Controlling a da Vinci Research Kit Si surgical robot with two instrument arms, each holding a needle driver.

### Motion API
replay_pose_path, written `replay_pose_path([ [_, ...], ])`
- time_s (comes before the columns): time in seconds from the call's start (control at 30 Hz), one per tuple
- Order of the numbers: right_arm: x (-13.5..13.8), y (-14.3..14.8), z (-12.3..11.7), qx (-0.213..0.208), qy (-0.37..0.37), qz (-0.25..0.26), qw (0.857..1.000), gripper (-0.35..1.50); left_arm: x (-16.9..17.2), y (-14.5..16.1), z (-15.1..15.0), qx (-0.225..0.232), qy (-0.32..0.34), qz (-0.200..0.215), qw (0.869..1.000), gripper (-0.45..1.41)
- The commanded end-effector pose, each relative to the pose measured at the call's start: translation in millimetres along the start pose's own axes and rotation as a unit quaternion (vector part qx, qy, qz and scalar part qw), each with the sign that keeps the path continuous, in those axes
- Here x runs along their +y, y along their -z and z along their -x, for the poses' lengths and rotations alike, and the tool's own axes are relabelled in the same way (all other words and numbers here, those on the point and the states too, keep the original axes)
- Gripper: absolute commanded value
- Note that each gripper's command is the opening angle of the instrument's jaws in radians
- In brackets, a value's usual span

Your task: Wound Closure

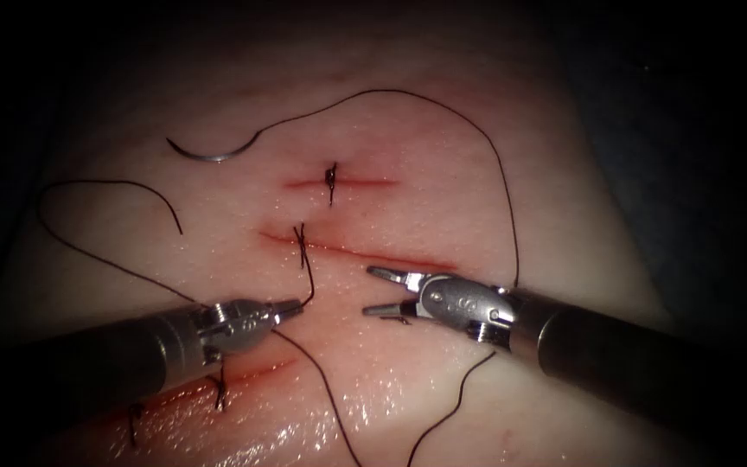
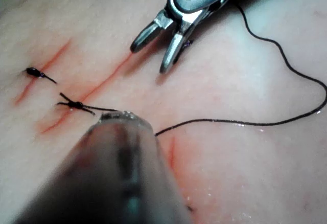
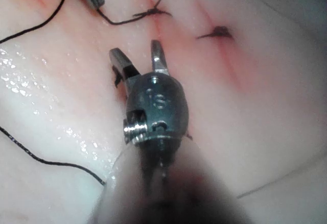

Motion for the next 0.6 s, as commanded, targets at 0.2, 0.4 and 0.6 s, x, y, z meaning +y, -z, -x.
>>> replay_pose_path([
  [0.2,-0.4,-1.2,-0.3,-0.004,0.002,-0.006,1.000,0.51,-1.0,-0.1,0.1,0.002,-0.004,0.023,1.000,-0.45],
  [0.4,-1.3,-2.9,-1.4,0.013,0.031,-0.033,0.999,0.52,-2.2,1.6,-0.2,-0.005,-0.001,0.016,1.000,-0.45],
  [0.6,-0.9,-5.8,-2.2,0.025,0.071,-0.009,0.997,1.23,-3.5,3.3,-1.2,0.013,0.007,0.005,1.000,-0.45],
])
